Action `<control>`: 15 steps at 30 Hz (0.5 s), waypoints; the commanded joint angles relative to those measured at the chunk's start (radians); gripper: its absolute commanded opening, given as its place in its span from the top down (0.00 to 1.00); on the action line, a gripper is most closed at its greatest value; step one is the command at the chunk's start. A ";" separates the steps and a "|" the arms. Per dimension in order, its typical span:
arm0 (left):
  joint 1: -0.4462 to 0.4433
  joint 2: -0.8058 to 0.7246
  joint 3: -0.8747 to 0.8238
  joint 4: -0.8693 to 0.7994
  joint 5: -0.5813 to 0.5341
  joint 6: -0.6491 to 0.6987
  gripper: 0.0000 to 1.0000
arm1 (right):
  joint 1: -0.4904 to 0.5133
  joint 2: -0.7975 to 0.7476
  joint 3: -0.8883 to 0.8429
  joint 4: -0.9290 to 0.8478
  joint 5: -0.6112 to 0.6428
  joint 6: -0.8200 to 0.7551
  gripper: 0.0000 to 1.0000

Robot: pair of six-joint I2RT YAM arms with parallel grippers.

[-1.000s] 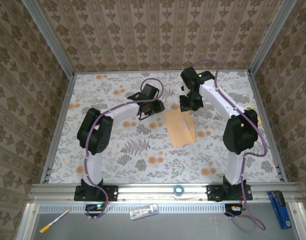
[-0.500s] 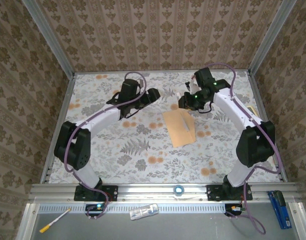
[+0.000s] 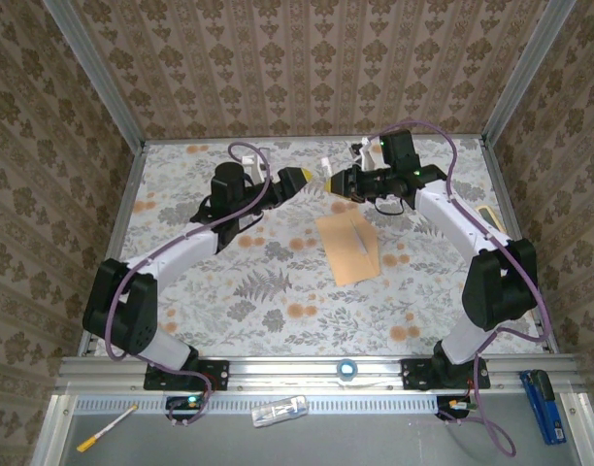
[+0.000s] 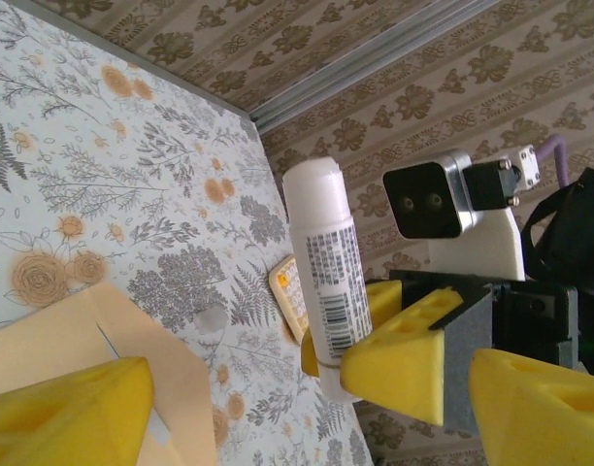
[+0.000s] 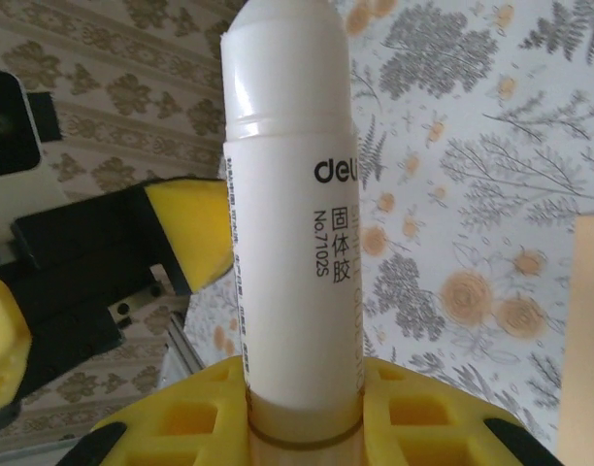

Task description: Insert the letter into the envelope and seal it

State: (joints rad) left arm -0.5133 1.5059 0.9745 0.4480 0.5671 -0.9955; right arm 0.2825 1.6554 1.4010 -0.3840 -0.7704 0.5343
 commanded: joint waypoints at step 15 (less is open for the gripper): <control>0.015 -0.024 -0.016 0.091 0.062 -0.005 0.16 | 0.035 -0.006 0.022 0.091 -0.084 0.038 0.88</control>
State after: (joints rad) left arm -0.5049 1.4967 0.9688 0.4892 0.6041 -0.9955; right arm 0.3088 1.6554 1.4010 -0.3374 -0.8204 0.5625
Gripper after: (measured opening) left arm 0.839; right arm 0.243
